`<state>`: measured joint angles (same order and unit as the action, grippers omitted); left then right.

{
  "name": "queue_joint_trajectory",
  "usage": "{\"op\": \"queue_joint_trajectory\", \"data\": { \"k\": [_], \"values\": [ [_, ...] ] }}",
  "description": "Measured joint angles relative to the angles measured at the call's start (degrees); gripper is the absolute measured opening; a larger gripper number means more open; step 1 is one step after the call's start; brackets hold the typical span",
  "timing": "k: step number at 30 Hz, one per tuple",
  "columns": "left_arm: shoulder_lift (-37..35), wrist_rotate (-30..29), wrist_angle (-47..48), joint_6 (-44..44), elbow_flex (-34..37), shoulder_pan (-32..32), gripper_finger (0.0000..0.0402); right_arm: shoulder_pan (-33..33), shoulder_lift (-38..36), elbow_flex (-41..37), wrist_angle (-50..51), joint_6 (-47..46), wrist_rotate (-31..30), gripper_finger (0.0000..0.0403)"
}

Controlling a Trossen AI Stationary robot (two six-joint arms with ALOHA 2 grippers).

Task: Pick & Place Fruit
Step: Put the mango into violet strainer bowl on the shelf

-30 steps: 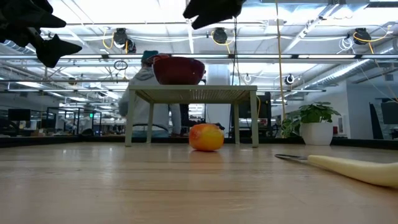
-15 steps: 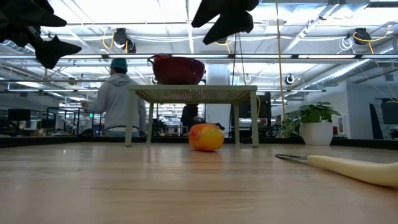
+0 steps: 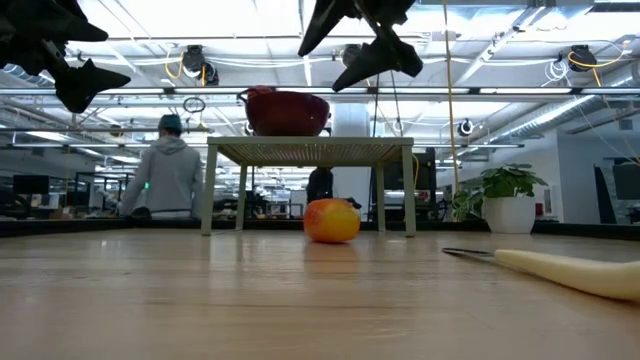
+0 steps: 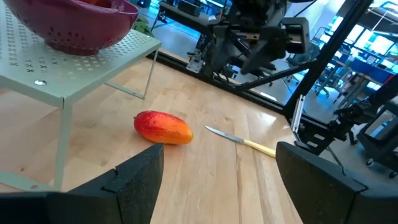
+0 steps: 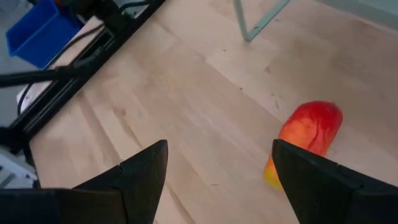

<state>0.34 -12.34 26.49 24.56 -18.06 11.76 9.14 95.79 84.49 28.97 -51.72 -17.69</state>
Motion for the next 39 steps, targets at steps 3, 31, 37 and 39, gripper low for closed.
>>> {"op": "queue_joint_trajectory", "data": {
  "k": [3,31,37,39],
  "values": [
    [0.00,0.00,0.01,0.00,0.00,-0.01,0.0310,-0.97,0.00,0.00,-0.02,0.51,-0.20,0.0279],
    [0.02,-0.17,0.01,-0.37,0.00,0.01,0.0310,-3.02,2.96,0.02,-7.13,2.75,0.02,0.0279],
    [0.00,-0.23,0.01,-0.35,0.00,0.00,0.0310,-5.13,6.23,0.07,-4.56,-3.32,9.99,0.0279],
    [0.00,-0.24,0.02,-0.31,0.00,0.00,0.0310,-5.81,7.04,0.00,-2.84,-4.07,11.97,0.0279]
  ]
}}
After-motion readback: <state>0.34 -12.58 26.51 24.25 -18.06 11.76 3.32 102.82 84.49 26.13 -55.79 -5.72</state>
